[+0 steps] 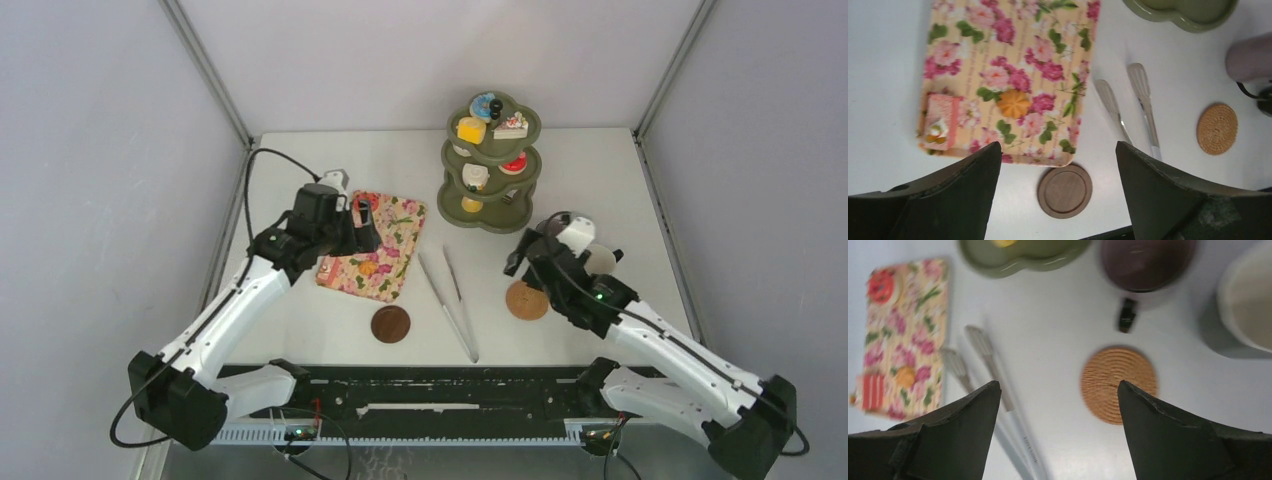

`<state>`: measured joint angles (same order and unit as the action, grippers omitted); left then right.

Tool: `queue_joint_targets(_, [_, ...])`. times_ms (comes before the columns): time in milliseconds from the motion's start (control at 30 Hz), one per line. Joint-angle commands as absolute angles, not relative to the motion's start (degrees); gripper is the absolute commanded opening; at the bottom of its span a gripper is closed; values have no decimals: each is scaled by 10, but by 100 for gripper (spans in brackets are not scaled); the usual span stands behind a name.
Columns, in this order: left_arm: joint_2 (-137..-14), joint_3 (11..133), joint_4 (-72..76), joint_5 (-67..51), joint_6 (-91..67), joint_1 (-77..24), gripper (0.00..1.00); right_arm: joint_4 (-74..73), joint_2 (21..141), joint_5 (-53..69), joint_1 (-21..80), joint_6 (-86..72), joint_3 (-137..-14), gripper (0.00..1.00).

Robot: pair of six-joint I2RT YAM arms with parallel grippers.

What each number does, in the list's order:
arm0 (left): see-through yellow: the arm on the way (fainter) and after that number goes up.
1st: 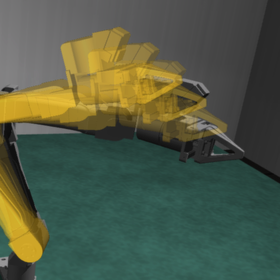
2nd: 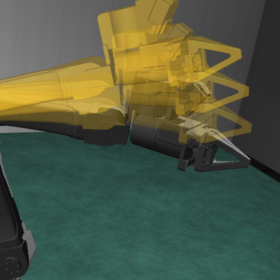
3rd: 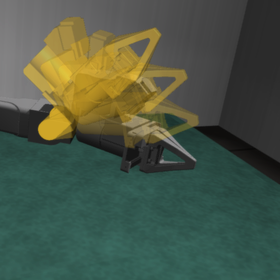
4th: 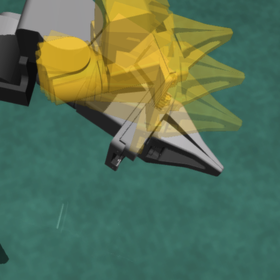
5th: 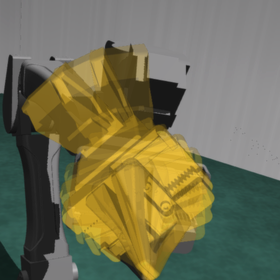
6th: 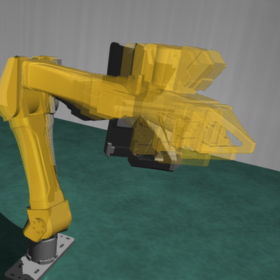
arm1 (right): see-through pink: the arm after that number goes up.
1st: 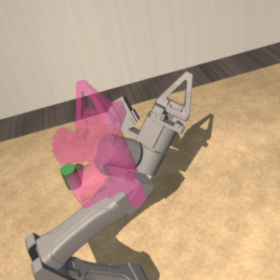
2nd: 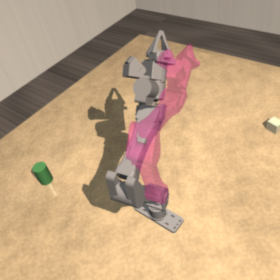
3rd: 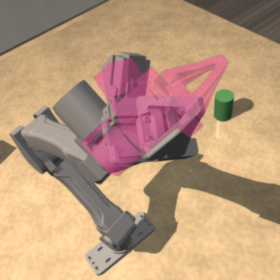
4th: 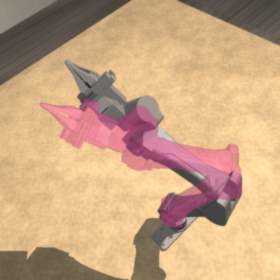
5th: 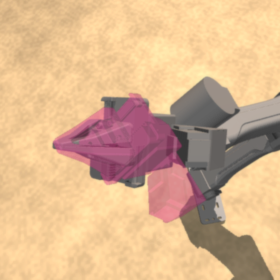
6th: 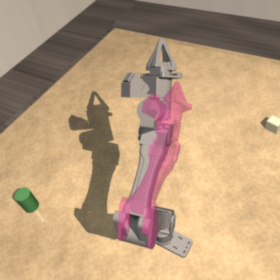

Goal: Serve the afternoon tea

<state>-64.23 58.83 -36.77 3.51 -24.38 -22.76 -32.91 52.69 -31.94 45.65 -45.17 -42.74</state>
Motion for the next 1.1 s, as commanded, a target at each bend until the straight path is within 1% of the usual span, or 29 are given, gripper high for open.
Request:
queue_joint_targets(0, [-663, 599, -314, 30, -272, -282, 89, -451, 485, -321, 397, -530, -444, 93])
queue_joint_targets(133, [-686, 608, -311, 32, -279, -312, 89, -456, 499, -306, 370, -520, -445, 93])
queue_joint_targets(200, [-691, 610, -314, 35, -280, -314, 89, -455, 528, -301, 360, -524, -446, 91])
queue_joint_targets(367, [-697, 613, -329, 65, -277, -314, 89, -438, 620, -346, 361, -576, -457, 91])
queue_joint_targets(433, [-703, 616, -339, 70, -276, -314, 89, -410, 653, -349, 352, -569, -466, 91])
queue_joint_targets(500, [-704, 615, -341, 71, -275, -314, 89, -376, 686, -340, 340, -539, -473, 89])
queue_joint_targets(633, [-701, 615, -347, 80, -274, -314, 89, -361, 764, -333, 312, -515, -497, 87])
queue_joint_targets(733, [-696, 617, -357, 94, -272, -314, 89, -335, 787, -338, 299, -487, -496, 86])
queue_joint_targets(833, [-690, 610, -358, 104, -271, -313, 89, -297, 804, -299, 270, -452, -493, 83])
queue_joint_targets(900, [-690, 609, -358, 105, -272, -313, 89, -275, 816, -275, 247, -435, -491, 79])
queue_joint_targets(967, [-693, 611, -359, 105, -272, -313, 89, -253, 826, -264, 234, -415, -488, 73])
queue_joint_targets(1033, [-696, 612, -358, 103, -273, -313, 89, -231, 840, -252, 225, -391, -489, 60])
queue_joint_targets(1067, [-697, 613, -358, 102, -272, -313, 89, -230, 846, -249, 222, -386, -490, 51])
